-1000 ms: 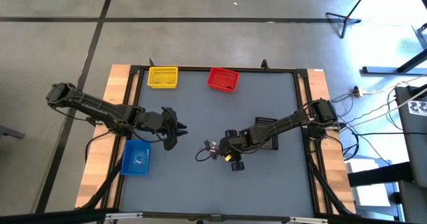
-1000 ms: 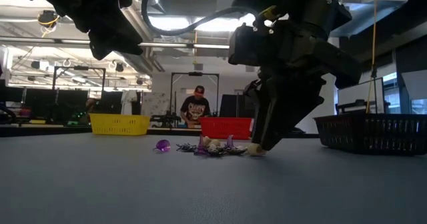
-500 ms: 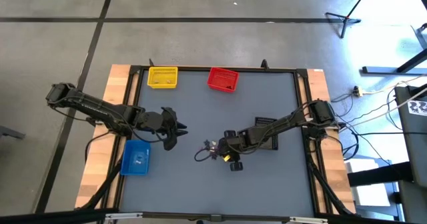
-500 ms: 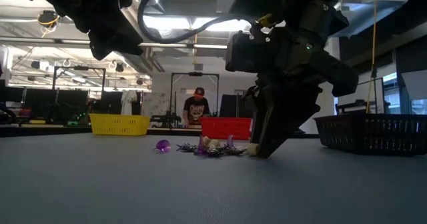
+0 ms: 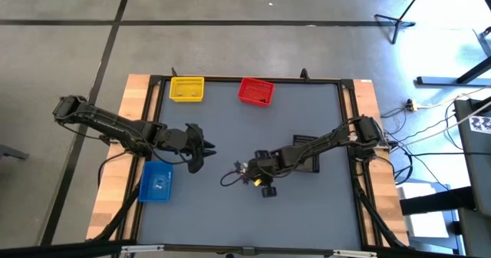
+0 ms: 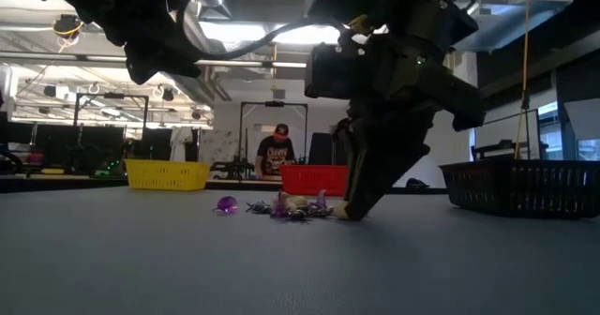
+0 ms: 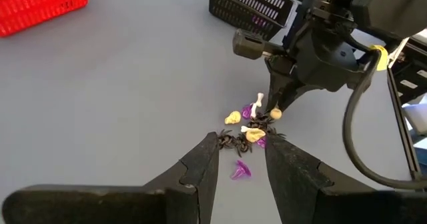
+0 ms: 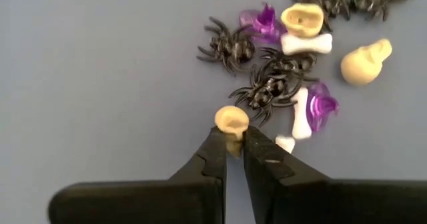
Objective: Sort Halloween decoration
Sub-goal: Put the yellow skull toy into the yellow bin
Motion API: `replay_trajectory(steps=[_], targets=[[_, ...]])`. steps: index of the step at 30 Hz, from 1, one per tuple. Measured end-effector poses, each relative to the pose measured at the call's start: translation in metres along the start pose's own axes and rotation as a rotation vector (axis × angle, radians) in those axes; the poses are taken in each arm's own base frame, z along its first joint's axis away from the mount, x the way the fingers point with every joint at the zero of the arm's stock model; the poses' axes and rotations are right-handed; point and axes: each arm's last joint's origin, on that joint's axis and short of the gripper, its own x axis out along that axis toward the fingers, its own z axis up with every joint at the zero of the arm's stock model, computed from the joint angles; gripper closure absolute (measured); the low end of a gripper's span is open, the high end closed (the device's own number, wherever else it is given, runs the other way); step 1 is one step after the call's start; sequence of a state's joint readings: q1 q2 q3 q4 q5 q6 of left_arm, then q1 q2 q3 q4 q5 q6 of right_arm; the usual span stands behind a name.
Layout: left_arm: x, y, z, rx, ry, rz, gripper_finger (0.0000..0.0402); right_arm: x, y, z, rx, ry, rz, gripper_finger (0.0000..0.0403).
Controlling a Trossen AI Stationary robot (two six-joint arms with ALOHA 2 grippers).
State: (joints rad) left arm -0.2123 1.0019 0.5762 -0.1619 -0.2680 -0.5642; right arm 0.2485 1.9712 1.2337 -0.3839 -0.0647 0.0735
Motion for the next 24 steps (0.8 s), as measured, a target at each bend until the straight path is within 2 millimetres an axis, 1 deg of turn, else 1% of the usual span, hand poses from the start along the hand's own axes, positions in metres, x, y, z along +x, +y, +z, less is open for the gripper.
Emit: replay_trajectory(steps=[7,14,18,24], targets=[[0.000,0.000,0.000,0.126,0.000,0.000,0.0286,-0.010,0.002,0.015,-0.037,-0.014,0.001,0.0369],[0.000,0.000,0.000,0.261,0.004,0.002,0.0286,-0.026,0.003,0.032,-0.108,-0.016,-0.032,0.0368],[0.000,0.000,0.000,0.334,0.005,0.002,0.0286,-0.038,0.003,0.044,-0.161,-0.034,-0.096,0.0368],[0.000,0.000,-0.001,0.341,0.003,-0.001,0.0286,-0.055,0.001,0.065,-0.239,-0.108,-0.266,0.0368]])
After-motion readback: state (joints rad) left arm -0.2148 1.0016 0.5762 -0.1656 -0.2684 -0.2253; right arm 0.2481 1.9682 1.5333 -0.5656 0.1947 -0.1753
